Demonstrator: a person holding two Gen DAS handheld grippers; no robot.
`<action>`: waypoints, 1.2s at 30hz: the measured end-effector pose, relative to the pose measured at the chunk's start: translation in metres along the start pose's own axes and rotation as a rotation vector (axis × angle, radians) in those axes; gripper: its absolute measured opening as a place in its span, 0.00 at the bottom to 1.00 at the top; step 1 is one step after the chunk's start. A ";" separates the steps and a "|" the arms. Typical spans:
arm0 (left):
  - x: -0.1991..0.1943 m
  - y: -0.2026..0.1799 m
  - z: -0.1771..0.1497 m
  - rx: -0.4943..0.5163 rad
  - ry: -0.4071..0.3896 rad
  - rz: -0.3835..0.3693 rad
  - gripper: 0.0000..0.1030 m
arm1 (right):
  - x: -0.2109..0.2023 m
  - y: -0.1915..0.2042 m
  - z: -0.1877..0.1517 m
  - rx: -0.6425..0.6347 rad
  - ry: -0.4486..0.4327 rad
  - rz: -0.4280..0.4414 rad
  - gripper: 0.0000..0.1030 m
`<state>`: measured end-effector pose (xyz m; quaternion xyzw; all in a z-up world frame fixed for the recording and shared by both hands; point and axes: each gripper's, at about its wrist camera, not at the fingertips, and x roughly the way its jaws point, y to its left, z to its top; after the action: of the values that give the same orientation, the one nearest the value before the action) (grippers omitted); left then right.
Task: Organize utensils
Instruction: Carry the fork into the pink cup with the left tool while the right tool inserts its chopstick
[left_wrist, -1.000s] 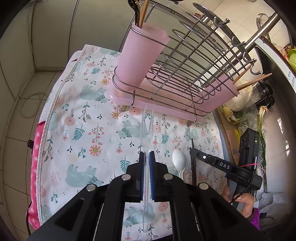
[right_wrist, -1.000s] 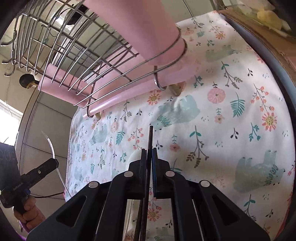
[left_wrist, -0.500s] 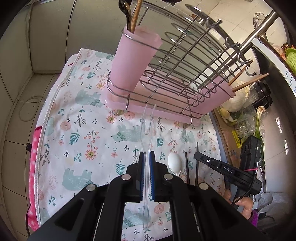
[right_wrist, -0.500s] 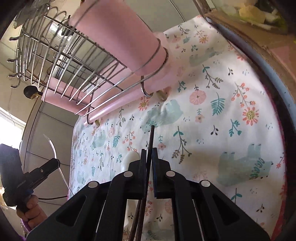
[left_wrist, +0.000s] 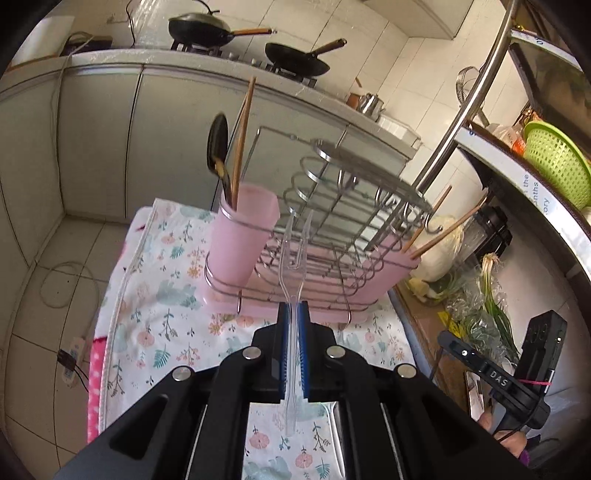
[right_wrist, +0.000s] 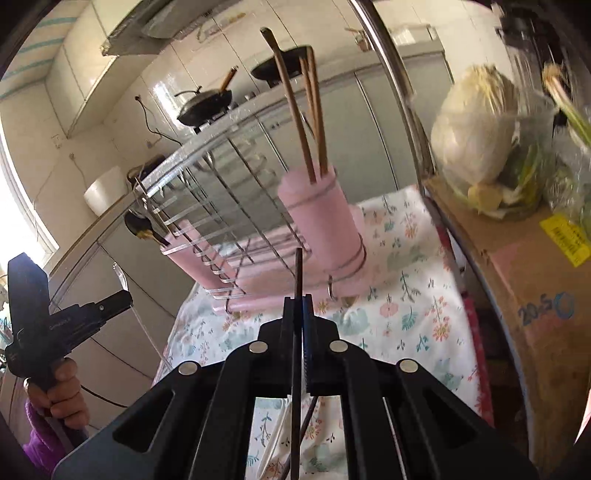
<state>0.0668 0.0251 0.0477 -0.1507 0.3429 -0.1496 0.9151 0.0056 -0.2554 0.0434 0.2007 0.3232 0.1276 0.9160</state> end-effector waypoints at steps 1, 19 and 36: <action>-0.007 -0.002 0.007 0.005 -0.033 0.001 0.04 | -0.007 0.007 0.009 -0.017 -0.036 0.006 0.04; -0.028 -0.022 0.114 0.098 -0.453 0.142 0.04 | -0.020 0.054 0.122 -0.246 -0.562 -0.030 0.04; 0.048 -0.012 0.087 0.224 -0.388 0.253 0.05 | 0.040 0.057 0.104 -0.373 -0.589 -0.124 0.04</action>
<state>0.1582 0.0115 0.0867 -0.0302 0.1582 -0.0394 0.9862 0.0973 -0.2203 0.1213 0.0379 0.0280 0.0653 0.9968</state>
